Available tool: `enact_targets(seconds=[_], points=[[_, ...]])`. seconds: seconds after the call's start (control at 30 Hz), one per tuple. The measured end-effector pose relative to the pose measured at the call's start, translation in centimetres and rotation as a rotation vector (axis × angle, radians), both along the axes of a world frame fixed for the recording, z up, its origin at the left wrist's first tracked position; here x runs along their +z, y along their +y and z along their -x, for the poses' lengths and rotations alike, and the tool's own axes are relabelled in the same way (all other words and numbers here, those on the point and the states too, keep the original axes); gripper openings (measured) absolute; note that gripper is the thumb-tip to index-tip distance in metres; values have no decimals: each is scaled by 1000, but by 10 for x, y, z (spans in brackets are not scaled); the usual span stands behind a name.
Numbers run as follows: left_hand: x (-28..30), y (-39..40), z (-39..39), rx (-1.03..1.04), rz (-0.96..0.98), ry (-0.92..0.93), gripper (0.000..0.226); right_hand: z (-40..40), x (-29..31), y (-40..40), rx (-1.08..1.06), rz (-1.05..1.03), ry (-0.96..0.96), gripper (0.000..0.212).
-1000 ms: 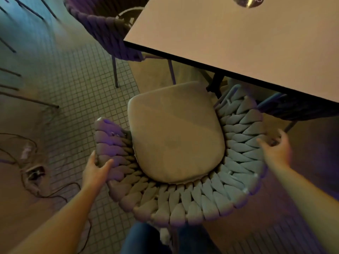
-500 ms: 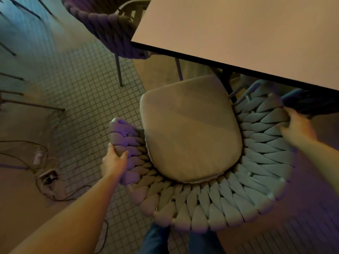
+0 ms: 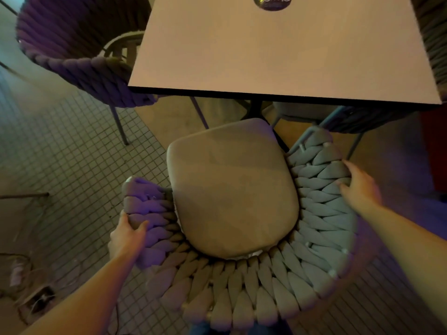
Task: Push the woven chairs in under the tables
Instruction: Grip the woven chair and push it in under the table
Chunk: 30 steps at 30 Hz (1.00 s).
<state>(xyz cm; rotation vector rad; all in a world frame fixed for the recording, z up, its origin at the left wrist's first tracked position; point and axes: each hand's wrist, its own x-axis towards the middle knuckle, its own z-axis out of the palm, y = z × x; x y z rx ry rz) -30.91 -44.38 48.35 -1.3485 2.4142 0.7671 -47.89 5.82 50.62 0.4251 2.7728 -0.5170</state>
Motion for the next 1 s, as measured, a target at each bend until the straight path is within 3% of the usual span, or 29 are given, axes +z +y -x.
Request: enact_targets(seconds=[0.13,0.37,0.7,1.0], points=[[-2,-11,-1,-40,15,3,62,-15,3,-8,-36,36,9,57],[3,-37,-24,-65,38,-21,45,-54,11,-29,-84,115,-16,57],[5,-60,-71,-105,56,-109,51,-127,14,-40,-131,132,-81,58],[10,-39,-44,-200,34,-78,58,-163,16,-15,-244,138,-41,61]])
